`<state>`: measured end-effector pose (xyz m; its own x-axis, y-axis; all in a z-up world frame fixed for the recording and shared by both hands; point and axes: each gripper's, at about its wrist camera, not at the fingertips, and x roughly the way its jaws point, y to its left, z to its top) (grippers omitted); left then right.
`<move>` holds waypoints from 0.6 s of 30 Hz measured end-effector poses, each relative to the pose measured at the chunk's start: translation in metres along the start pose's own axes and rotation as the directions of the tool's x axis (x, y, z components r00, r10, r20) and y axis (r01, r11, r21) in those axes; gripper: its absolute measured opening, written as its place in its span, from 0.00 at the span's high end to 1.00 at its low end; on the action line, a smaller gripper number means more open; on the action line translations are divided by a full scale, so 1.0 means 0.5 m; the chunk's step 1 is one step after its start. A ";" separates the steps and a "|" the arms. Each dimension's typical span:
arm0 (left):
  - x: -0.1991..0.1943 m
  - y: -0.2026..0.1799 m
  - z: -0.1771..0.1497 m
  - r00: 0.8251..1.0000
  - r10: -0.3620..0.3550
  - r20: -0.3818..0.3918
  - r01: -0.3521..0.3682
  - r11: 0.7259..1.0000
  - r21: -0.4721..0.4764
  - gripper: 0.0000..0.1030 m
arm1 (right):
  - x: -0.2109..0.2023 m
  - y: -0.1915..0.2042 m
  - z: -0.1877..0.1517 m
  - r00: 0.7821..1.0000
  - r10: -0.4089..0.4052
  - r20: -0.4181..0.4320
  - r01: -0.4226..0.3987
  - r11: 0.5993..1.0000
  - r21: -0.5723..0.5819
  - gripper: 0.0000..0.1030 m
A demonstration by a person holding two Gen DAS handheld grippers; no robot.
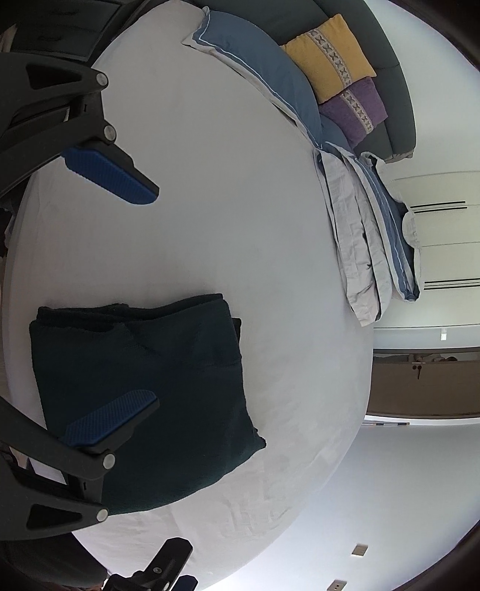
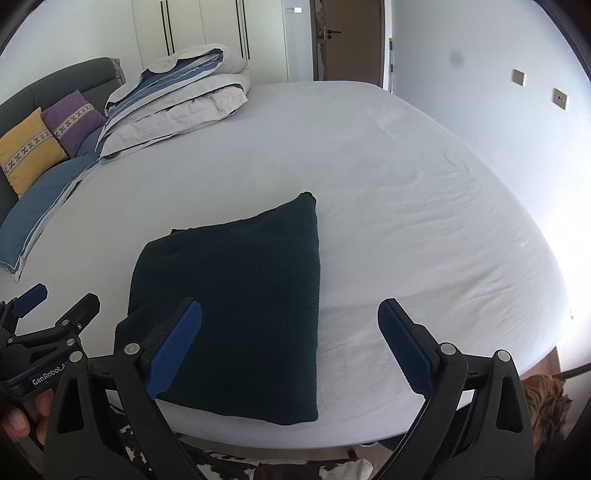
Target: Fold small clothes
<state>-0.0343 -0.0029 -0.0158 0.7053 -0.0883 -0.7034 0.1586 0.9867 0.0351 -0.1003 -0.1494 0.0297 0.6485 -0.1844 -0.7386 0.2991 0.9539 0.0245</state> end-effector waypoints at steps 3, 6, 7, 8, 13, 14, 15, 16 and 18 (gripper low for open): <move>0.006 -0.001 -0.006 1.000 -0.006 -0.013 0.006 1.000 -0.002 0.00 | 0.010 -0.001 -0.002 1.000 0.002 -0.010 -0.002 1.000 -0.001 0.06; 0.009 0.000 -0.007 1.000 -0.005 -0.016 0.005 1.000 -0.001 0.00 | 0.017 -0.007 0.000 1.000 0.005 -0.017 -0.005 1.000 0.002 0.06; 0.010 0.001 -0.008 1.000 -0.004 -0.017 0.004 1.000 -0.001 0.00 | 0.019 -0.007 0.000 1.000 0.006 -0.019 -0.006 1.000 0.001 0.06; 0.010 0.001 -0.008 1.000 -0.005 -0.019 0.005 1.000 -0.002 0.00 | 0.022 -0.008 0.000 1.000 0.004 -0.020 -0.004 1.000 0.000 0.06; 0.014 0.002 -0.012 1.000 -0.007 -0.029 0.007 1.000 -0.005 0.00 | 0.030 -0.009 -0.002 1.000 0.002 -0.030 -0.002 1.000 -0.001 0.06; 0.015 0.002 -0.013 0.999 -0.007 -0.031 0.007 1.000 -0.005 0.00 | 0.031 -0.008 -0.001 1.000 0.000 -0.031 0.000 1.000 -0.004 0.06; 0.015 0.003 -0.014 0.999 -0.007 -0.033 0.007 1.000 -0.006 0.00 | 0.032 -0.008 -0.001 0.999 -0.002 -0.032 0.002 1.000 -0.006 0.06; 0.016 0.005 -0.014 0.999 -0.008 -0.034 0.008 1.000 -0.006 0.00 | 0.033 -0.007 -0.001 0.999 -0.003 -0.033 0.002 1.000 -0.009 0.06; 0.017 0.006 -0.016 0.999 -0.009 -0.036 0.009 1.000 -0.007 0.00 | 0.035 -0.005 -0.003 0.999 -0.004 -0.035 0.003 1.000 -0.011 0.06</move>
<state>-0.0332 0.0003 -0.0272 0.6787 -0.0922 -0.7286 0.1599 0.9868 0.0241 -0.0908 -0.1546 0.0158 0.6224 -0.1793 -0.7619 0.2936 0.9558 0.0150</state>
